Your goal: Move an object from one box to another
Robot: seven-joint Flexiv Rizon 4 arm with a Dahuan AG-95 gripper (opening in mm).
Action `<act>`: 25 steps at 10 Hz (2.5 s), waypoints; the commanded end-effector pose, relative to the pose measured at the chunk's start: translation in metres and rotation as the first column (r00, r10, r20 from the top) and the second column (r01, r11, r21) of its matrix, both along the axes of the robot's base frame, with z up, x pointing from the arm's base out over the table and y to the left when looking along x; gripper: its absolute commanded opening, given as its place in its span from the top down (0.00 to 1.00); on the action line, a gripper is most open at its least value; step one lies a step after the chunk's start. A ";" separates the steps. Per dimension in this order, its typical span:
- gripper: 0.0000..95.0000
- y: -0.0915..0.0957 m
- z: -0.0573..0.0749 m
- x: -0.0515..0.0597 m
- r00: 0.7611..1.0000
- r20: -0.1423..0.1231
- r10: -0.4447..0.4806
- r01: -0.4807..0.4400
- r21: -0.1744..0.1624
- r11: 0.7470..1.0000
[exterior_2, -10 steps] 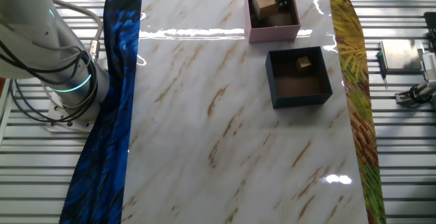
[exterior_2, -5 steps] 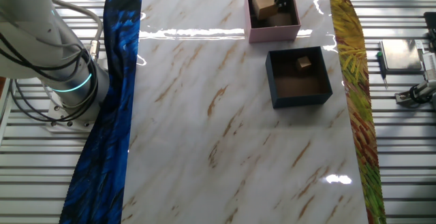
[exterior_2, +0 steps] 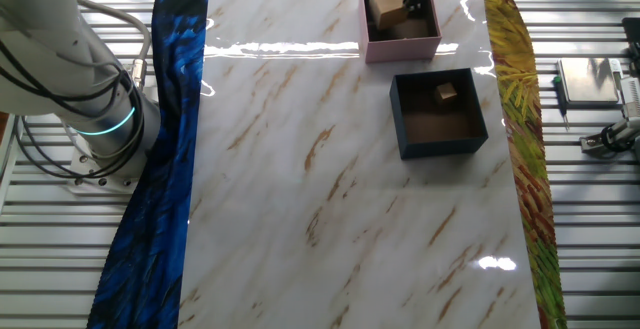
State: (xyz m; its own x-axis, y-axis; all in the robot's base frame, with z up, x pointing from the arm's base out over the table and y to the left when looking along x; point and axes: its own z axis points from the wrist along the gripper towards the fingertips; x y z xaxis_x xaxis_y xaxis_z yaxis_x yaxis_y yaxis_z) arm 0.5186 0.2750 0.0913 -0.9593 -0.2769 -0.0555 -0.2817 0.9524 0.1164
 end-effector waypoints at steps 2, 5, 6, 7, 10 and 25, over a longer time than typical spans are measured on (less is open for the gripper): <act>1.00 -0.001 0.001 -0.001 1.000 0.006 0.006 -0.006 -0.031 1.000; 1.00 0.000 -0.002 -0.001 1.000 0.009 -0.012 0.013 -0.025 1.000; 1.00 0.001 -0.004 -0.001 1.000 0.015 -0.022 0.022 -0.020 1.000; 1.00 0.002 -0.011 0.000 0.999 0.022 -0.041 0.041 -0.014 0.999; 1.00 0.002 -0.023 -0.002 0.998 0.027 -0.056 0.056 -0.013 0.998; 0.40 0.003 -0.037 -0.002 0.999 0.034 -0.023 0.023 0.014 1.000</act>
State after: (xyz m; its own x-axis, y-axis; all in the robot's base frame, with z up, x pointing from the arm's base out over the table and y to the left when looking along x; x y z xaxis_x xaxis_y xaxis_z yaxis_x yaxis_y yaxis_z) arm 0.5188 0.2793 0.0495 -0.9620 -0.2562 -0.0944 -0.2664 0.9564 0.1193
